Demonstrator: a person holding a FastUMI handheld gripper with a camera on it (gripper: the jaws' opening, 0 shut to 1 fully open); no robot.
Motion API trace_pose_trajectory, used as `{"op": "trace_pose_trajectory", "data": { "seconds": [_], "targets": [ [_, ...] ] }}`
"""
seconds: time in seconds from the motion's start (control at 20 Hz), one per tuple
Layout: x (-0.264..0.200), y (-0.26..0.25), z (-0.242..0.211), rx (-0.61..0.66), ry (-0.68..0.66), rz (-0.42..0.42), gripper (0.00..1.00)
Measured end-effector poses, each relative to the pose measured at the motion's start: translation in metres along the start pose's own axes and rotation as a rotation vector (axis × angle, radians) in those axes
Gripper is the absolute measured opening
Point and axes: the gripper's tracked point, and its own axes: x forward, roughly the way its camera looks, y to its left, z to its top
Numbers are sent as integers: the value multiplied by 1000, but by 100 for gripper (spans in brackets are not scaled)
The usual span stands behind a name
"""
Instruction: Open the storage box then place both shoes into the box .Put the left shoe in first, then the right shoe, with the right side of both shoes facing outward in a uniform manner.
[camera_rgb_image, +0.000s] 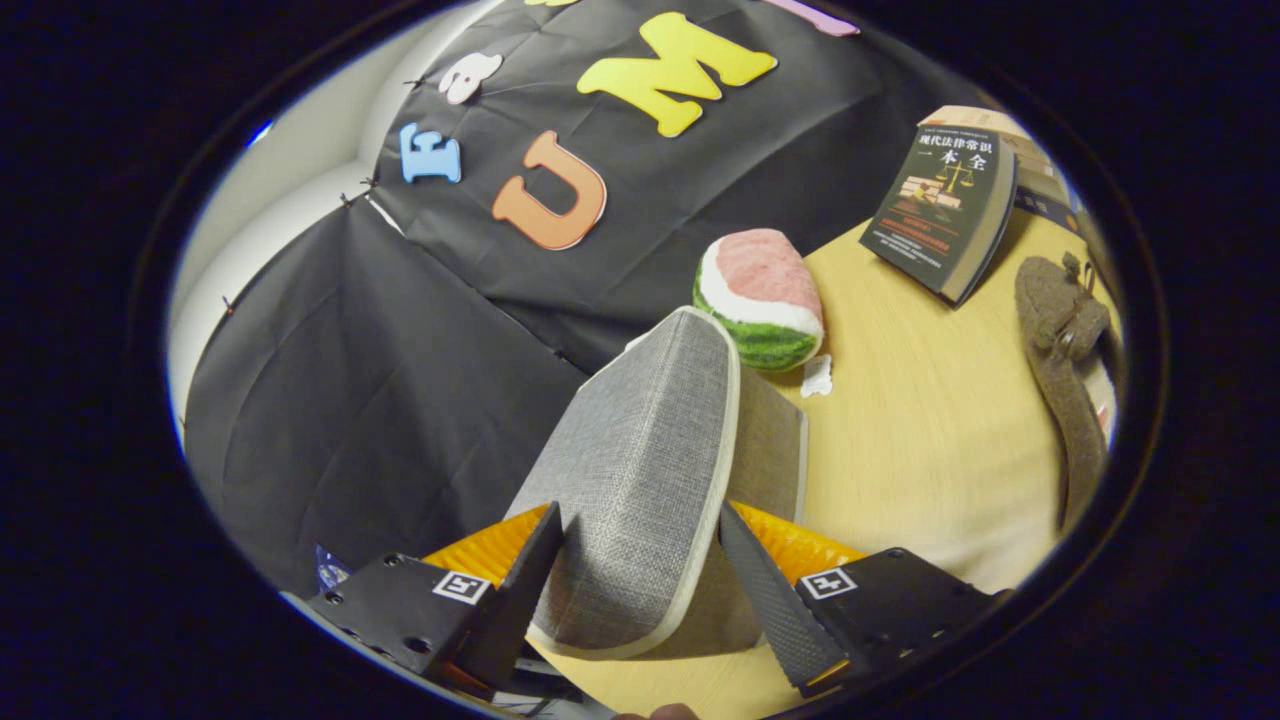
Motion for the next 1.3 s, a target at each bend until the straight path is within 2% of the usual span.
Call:
{"op": "trace_pose_trajectory", "data": {
  "seconds": [0.15, 0.3, 0.45, 0.5, 0.8, 1.15, 1.2, 1.25, 1.3],
  "targets": [
    [-1, 1, -2, 62, 24, 4, 94],
    [-5, -4, 8, 102, 20, 3, 85],
    [5, -4, 13, 91, 10, 4, 74],
    [-11, -1, 18, 86, 9, 7, 70],
    [-13, 29, 29, 24, -14, 44, 70],
    [-15, 98, 59, -99, -23, 145, 69],
    [-2, 102, 73, -102, -71, 126, 53],
    [-8, 102, 78, -113, -79, 111, 37],
    [-4, 110, 80, -119, -66, 130, 21]
  ]
}}
